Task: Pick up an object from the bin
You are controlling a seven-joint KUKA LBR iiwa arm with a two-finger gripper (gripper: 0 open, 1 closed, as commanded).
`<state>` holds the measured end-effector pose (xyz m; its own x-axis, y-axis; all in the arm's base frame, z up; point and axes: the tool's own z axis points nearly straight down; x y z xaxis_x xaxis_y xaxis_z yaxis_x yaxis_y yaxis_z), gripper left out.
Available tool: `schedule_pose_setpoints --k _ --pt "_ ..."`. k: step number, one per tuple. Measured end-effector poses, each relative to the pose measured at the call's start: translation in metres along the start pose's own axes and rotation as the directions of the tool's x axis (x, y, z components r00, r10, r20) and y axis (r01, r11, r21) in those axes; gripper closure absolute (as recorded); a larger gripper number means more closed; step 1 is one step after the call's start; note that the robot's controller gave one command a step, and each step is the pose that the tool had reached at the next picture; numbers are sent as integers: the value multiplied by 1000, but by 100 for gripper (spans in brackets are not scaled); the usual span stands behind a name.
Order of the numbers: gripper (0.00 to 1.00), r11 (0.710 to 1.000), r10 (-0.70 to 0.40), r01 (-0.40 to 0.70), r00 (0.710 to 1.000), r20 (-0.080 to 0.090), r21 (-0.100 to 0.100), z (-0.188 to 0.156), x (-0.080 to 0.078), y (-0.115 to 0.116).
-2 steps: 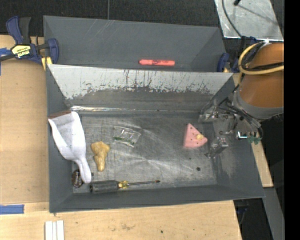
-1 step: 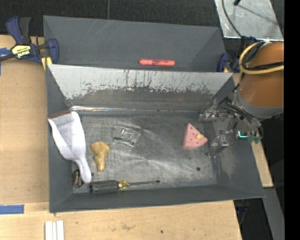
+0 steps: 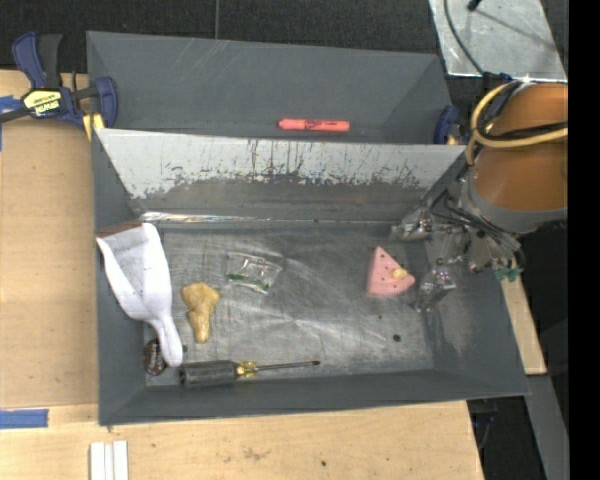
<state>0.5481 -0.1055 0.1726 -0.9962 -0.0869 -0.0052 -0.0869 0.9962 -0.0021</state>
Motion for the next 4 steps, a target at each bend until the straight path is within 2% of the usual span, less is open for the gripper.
schedule_pose_setpoints --k 1,2,3,4 --pt "100 935 -355 355 935 -1 -2 98 -31 -27" --pt "0 935 -355 355 935 -2 0 99 -30 -28" --pt "0 935 -355 355 935 -1 0 99 -30 -28" --pt "100 934 -357 357 934 7 0 97 -72 -42"
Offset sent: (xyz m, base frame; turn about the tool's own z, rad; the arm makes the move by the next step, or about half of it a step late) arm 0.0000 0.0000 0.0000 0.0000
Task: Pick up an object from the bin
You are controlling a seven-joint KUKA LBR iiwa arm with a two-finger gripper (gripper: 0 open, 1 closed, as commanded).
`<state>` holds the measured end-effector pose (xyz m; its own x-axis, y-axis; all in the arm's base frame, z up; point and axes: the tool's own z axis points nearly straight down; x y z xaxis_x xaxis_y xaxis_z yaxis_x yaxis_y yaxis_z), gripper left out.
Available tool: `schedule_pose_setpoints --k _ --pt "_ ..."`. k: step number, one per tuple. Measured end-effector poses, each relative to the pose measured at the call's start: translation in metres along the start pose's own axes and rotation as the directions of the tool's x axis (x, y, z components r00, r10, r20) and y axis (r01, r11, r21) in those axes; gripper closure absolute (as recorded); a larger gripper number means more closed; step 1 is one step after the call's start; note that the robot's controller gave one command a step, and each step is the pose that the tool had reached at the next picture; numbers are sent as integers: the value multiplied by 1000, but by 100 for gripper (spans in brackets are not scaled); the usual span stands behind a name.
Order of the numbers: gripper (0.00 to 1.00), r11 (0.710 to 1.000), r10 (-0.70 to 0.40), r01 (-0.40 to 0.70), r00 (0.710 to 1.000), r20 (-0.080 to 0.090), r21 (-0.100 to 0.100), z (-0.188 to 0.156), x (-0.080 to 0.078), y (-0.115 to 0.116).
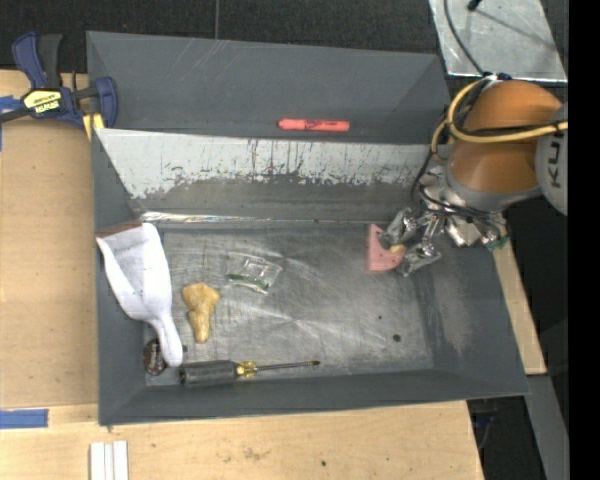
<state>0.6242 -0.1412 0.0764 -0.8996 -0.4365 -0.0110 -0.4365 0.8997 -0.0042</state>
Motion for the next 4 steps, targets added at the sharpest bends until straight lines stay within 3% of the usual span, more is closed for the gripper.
schedule_pose_setpoints --k 1,2,3,4 --pt "100 1000 0 0 1000 0 0 0 0 0" --pt "100 1000 -3 3 1000 -7 -2 -109 -5 10" --pt "100 1000 -2 2 1000 -7 -2 -109 -5 10" --pt "100 1000 -5 5 1000 -14 -7 -149 -5 15"
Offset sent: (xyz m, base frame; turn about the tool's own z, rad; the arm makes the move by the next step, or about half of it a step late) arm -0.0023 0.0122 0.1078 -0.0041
